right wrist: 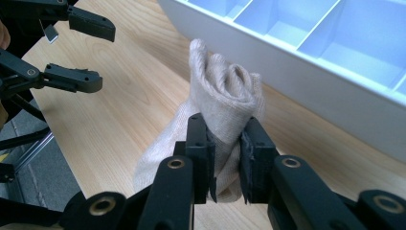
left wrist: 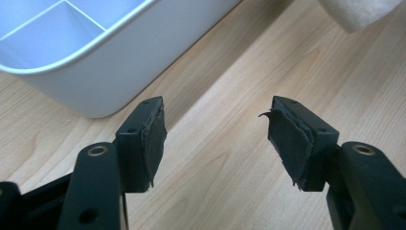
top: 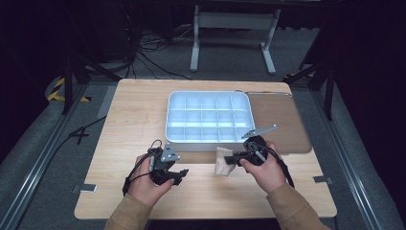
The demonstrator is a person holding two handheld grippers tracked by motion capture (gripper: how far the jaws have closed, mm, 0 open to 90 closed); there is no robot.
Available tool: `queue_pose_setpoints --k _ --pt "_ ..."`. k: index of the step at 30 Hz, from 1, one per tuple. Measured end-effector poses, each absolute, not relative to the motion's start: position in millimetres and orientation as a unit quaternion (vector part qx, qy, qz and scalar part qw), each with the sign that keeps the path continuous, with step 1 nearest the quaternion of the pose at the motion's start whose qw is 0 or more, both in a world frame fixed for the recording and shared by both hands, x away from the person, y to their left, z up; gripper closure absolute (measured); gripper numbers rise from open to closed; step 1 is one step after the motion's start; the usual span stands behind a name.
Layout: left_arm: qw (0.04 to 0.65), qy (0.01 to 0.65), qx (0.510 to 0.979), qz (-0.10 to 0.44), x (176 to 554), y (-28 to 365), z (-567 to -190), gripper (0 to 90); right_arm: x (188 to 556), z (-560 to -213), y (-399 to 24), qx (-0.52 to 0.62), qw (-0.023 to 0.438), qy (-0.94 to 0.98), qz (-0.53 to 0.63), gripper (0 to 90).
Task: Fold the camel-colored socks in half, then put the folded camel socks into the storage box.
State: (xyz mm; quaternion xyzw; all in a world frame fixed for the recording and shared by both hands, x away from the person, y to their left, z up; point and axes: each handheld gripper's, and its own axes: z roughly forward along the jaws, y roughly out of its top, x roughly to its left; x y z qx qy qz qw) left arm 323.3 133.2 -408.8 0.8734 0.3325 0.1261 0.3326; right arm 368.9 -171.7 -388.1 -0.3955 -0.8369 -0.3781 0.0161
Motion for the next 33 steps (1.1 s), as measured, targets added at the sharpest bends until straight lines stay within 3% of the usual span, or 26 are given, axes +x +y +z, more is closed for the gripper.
queue_pose_setpoints --k 33 --pt "0.333 0.343 0.868 0.131 324.1 140.9 -405.9 38.6 411.5 -334.1 -196.8 -0.412 -0.041 -0.830 -0.373 76.7"
